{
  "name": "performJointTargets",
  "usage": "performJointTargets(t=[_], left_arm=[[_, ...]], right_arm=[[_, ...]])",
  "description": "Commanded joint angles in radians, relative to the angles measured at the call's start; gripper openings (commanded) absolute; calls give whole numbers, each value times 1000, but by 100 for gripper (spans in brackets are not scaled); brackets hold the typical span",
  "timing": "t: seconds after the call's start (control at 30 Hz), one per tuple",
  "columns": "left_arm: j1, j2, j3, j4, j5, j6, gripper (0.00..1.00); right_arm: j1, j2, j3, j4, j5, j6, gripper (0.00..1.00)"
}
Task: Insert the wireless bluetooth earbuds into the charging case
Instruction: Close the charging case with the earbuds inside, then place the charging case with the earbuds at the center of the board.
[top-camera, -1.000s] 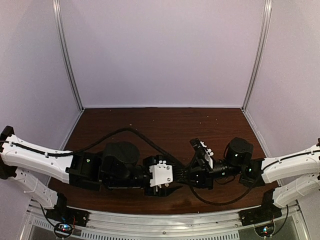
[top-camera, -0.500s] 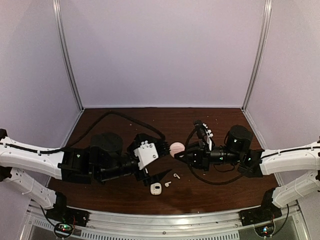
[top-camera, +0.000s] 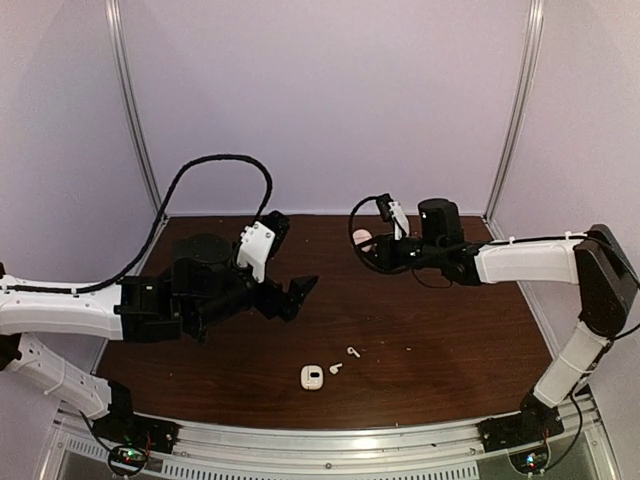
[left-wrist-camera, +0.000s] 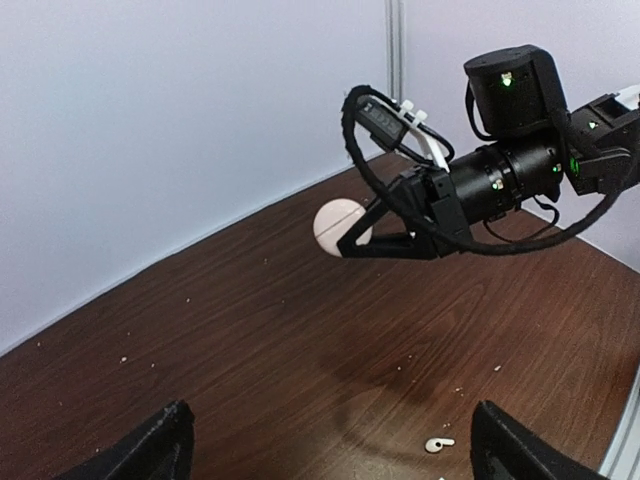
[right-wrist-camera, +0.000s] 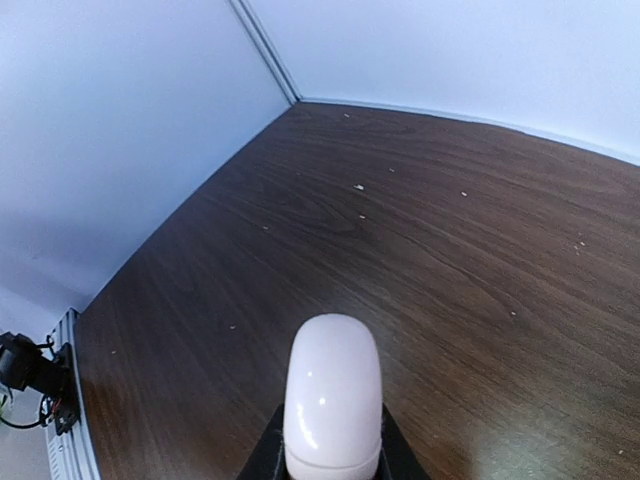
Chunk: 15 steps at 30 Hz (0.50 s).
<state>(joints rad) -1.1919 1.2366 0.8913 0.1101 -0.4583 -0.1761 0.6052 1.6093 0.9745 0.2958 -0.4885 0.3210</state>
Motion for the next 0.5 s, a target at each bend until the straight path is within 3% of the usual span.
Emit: performJointTargets(t=[0.0,0.47], left_arm=[[45,3,29,-102,-85,-209,98],[71,-40,-20,-154,-137,-294,98]], right_arm=[[-67,147,141,-117,17,-25,0],[-175,608,579,-334,-9,-65,5]])
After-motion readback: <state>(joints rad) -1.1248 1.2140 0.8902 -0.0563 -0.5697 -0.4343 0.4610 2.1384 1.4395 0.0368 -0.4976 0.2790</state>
